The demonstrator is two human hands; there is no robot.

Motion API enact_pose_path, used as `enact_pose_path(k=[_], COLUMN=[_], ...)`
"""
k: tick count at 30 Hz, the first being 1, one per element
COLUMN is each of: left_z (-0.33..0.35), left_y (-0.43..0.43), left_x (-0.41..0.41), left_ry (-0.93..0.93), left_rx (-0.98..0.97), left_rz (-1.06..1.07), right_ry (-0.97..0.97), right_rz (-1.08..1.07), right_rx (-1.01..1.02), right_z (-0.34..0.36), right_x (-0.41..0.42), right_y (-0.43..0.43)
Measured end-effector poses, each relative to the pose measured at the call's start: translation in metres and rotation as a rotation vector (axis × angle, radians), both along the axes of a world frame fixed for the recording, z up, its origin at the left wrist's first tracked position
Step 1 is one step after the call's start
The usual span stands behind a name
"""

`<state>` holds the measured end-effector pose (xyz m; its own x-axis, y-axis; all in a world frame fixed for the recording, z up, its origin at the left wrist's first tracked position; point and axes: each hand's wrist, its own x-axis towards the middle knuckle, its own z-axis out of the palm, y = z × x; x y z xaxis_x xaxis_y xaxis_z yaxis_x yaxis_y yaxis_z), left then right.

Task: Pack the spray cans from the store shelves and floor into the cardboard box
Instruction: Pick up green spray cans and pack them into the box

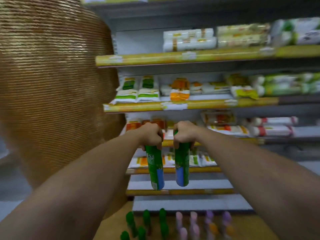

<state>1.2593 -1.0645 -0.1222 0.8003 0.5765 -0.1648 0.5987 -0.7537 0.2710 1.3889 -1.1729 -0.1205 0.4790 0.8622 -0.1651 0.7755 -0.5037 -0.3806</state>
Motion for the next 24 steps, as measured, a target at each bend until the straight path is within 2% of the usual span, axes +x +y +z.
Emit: enact_pose_path(k=[13,24], left_z=[0.0,0.012], left_y=[-0.149,-0.296], left_x=[0.163,0.279], left_ry=[0.015,-0.014], left_rx=[0.014,-0.066], left_rz=[-0.505,-0.705], right_ry=[0.058,0.069], right_rz=[-0.477,-0.729], right_rx=[0.01,0.026], right_z=[-0.006,0.005], right_x=[0.099,0.172], right_y=[-0.2,-0.356])
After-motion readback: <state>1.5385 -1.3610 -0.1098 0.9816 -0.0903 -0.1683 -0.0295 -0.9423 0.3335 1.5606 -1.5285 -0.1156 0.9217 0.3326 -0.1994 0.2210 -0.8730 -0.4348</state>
